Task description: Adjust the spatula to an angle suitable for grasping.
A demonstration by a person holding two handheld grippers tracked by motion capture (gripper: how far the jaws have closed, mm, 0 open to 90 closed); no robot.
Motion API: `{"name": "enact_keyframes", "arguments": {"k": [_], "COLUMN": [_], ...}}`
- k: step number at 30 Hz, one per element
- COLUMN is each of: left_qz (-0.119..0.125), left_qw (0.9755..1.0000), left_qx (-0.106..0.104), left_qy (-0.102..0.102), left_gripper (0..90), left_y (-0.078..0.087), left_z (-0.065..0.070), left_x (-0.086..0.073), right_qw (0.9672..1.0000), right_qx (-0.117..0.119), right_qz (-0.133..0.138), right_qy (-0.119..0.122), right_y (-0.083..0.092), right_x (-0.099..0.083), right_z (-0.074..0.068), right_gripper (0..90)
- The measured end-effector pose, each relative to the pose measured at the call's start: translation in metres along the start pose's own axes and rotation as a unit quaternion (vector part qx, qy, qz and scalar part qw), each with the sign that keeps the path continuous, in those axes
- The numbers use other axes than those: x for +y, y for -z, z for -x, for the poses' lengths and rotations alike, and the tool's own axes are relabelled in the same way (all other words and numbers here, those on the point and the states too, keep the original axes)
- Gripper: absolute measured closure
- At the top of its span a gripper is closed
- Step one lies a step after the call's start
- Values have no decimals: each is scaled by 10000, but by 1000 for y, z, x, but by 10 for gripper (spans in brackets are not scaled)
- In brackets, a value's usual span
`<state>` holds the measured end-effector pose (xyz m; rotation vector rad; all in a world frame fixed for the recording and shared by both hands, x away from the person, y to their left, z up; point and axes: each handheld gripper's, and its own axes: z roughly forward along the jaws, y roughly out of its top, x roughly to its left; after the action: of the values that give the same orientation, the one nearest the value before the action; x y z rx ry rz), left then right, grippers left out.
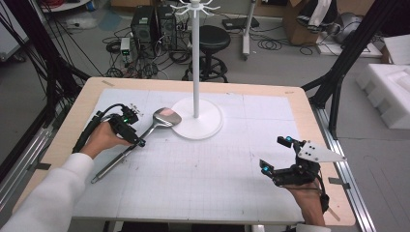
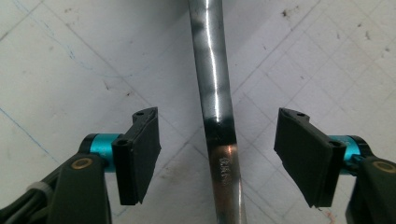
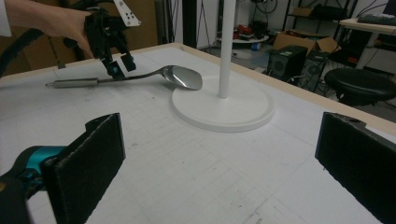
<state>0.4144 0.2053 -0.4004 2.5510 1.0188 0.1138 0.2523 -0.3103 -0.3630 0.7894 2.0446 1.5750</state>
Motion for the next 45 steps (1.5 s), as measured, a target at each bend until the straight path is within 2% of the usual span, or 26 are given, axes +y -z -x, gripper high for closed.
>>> {"name": "enact_keyframes", "arguments": {"k": [3, 5, 8, 11, 15, 16, 20, 21, 24, 26, 27, 29, 30, 31, 34, 43, 45], "left_qz": [-138, -127, -246, -238, -324, -274, -285, -387, -376, -286, -371, -318, -377, -350, -370, -458, -394], "left_qw": [9999, 9999, 9997, 9997, 9995, 9995, 9995, 9992, 9992, 9994, 9992, 9990, 9989, 9988, 9987, 9988, 9991], "left_qx": [42, 25, 32, 15, 17, 60, 63, 80, 66, 71, 72, 80, 87, 82, 146, 167, 118], "left_qy": [-74, -63, -28, 65, 12, 126, 150, 49, 67, 203, 137, 310, 278, 341, 304, 79, 46], "left_gripper": [376, 413, 464, 511, 571, 595, 645, 660, 709, 716, 720, 726, 729, 731, 743, 748, 748], "left_y": [-2, -3, -6, -7, -6, -7, -8, -7, -8, -9, -8, -9, -8, -9, -8, -5, -3], "left_z": [1, 2, 2, 2, 1, 2, 3, 2, 2, 4, 3, 5, 4, 4, 3, 2, 2], "left_x": [2, 3, 4, 4, 4, 4, 3, 4, 4, 4, 4, 5, 5, 5, 5, 2, 2], "right_qw": [10000, 10000, 10000, 10000, 10000, 10000, 10000, 10000, 10000, 10000, 10000, 10000, 10000, 10000, 10000, 10000, 10000], "right_qx": [7, 15, 27, 22, 12, 16, 43, 47, 50, 48, 54, 58, 61, 59, 60, 44, 42], "right_qz": [14, 30, 20, 18, 39, 39, 22, 34, 38, 27, 31, 30, 26, 30, 25, 32, 15], "right_qy": [-12, -19, -16, -33, -27, -21, -33, -18, -21, -37, -36, -39, -41, -32, -41, -25, -50], "right_y": [0, 0, -1, 0, 0, 0, 0, 0, -1, 0, 0, 0, 0, 0, 0, -1, -1], "right_x": [0, 0, 0, -1, -1, -1, -1, -1, -1, -1, -1, -1, -1, -1, -1, -1, -1], "right_z": [0, 0, 0, 1, 2, 2, 1, 1, 1, 1, 1, 1, 1, 1, 1, 2, 2], "right_gripper": [4, 4, 4, 4, 4, 4, 4, 4, 4, 4, 4, 4, 4, 4, 4, 4, 4]}}
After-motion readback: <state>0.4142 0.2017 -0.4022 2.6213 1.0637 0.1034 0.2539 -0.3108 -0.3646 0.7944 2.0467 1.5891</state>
